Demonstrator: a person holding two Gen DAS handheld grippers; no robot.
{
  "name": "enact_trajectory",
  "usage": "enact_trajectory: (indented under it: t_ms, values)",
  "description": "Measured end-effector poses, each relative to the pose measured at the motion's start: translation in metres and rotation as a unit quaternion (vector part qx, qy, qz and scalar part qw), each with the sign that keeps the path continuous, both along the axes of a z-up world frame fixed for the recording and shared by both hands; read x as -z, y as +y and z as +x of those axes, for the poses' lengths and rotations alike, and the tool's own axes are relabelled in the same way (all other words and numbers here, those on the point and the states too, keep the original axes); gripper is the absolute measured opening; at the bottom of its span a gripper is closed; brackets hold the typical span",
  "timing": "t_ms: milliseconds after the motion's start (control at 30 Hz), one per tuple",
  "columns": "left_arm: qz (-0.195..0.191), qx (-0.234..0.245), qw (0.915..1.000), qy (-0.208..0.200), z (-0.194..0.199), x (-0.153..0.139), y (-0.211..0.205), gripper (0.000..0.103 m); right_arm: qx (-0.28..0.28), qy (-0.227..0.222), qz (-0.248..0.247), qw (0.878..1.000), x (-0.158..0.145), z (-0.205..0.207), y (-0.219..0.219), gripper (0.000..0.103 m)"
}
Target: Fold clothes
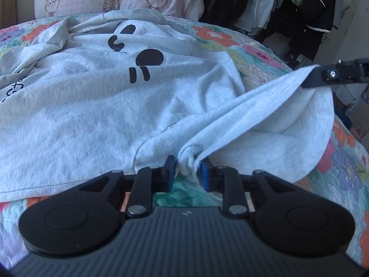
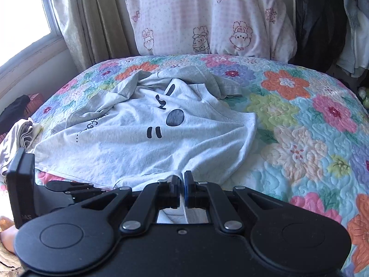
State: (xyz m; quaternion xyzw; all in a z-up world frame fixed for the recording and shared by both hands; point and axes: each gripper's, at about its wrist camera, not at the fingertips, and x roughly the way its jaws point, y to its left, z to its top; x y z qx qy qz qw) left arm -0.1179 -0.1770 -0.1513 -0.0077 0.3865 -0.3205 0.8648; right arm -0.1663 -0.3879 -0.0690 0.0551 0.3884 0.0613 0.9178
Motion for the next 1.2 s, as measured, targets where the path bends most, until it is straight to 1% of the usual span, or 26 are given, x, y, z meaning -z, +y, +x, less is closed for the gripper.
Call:
enact_trajectory:
  t_ms: [133, 167, 233, 267, 300, 400, 467, 533, 633, 667, 733, 800, 900, 967, 1000, 1033, 1067, 1100, 1133, 1167, 1200]
  values:
    - [-0.039, -0.007, 0.9989, -0.024, -0.009, -0.036, 0.023, 0.013, 0.004, -0.012, -0.023, 1.000, -0.006, -0.010, -0.007, 0.004]
    - [-0.044, -0.002, 0.9987, -0.025, -0.012, -0.042, 0.025, 0.013, 0.001, -0.011, -0.021, 1.000, -0.005, -0.014, -0.009, 0.004]
    - [-0.040, 0.014, 0.9990, -0.016, -0.019, -0.048, 0.024, 0.013, -0.005, -0.007, -0.020, 1.000, -0.004, -0.022, -0.013, 0.004]
    - [-0.029, 0.021, 0.9993, -0.010, -0.022, -0.048, 0.022, 0.013, -0.013, 0.004, -0.020, 1.000, 0.000, -0.025, -0.014, 0.004]
    - [-0.009, 0.027, 0.9996, 0.000, -0.025, -0.042, 0.018, 0.013, -0.024, 0.020, -0.017, 0.999, 0.006, -0.027, -0.014, 0.004]
    - [0.051, 0.042, 0.9970, 0.041, -0.032, -0.014, 0.004, 0.013, -0.047, 0.065, -0.027, 0.996, 0.034, -0.037, -0.015, 0.004]
    - [0.076, 0.047, 0.9939, 0.065, -0.034, 0.000, 0.000, 0.013, -0.036, 0.099, -0.034, 0.994, 0.059, -0.041, -0.018, 0.004]
    - [0.084, 0.053, 0.9927, 0.069, -0.038, 0.005, -0.003, 0.013, -0.029, 0.111, -0.038, 0.993, 0.071, -0.048, -0.019, 0.004]
    - [0.081, 0.054, 0.9945, 0.037, -0.040, -0.004, -0.005, 0.012, -0.027, 0.085, -0.026, 0.996, 0.060, -0.054, -0.019, 0.004]
    - [0.076, 0.053, 0.9951, 0.034, -0.039, -0.007, -0.004, 0.012, -0.027, 0.077, -0.022, 0.996, 0.054, -0.055, -0.020, 0.004]
    - [0.055, 0.054, 0.9960, 0.045, -0.035, -0.012, 0.000, 0.012, -0.039, 0.065, -0.019, 0.997, 0.042, -0.059, -0.021, 0.004]
    - [0.043, 0.055, 0.9964, 0.048, -0.036, -0.018, 0.007, 0.012, -0.053, 0.055, -0.014, 0.997, 0.030, -0.063, -0.022, 0.004]
    - [0.043, 0.046, 0.9969, 0.047, -0.041, -0.025, 0.016, 0.012, -0.094, 0.061, 0.009, 0.994, 0.024, -0.078, -0.021, 0.003]
    - [0.057, 0.039, 0.9959, 0.057, -0.042, -0.022, 0.018, 0.012, -0.111, 0.083, -0.018, 0.990, 0.034, -0.082, -0.016, 0.003]
    - [0.071, 0.034, 0.9949, 0.064, -0.042, -0.017, 0.017, 0.012, -0.111, 0.087, -0.037, 0.989, 0.040, -0.082, -0.015, 0.003]
    - [0.089, 0.028, 0.9932, 0.070, -0.041, -0.011, 0.016, 0.012, -0.107, 0.091, -0.052, 0.989, 0.045, -0.082, -0.015, 0.003]
    - [0.106, 0.022, 0.9913, 0.075, -0.040, -0.005, 0.015, 0.012, -0.090, 0.092, -0.049, 0.990, 0.050, -0.078, -0.022, 0.003]
    - [0.117, 0.016, 0.9899, 0.079, -0.039, 0.000, 0.015, 0.012, -0.060, 0.094, -0.031, 0.993, 0.053, -0.072, -0.034, 0.005]
    - [0.116, 0.012, 0.9897, 0.084, -0.037, 0.001, 0.016, 0.012, -0.028, 0.094, -0.009, 0.995, 0.056, -0.066, -0.045, 0.011]
    - [0.104, 0.008, 0.9904, 0.091, -0.034, 0.000, 0.019, 0.012, 0.004, 0.088, 0.023, 0.996, 0.057, -0.060, -0.058, 0.012]
    - [0.089, 0.005, 0.9914, 0.096, -0.032, -0.002, 0.023, 0.012, 0.021, 0.088, 0.052, 0.995, 0.059, -0.056, -0.066, 0.014]
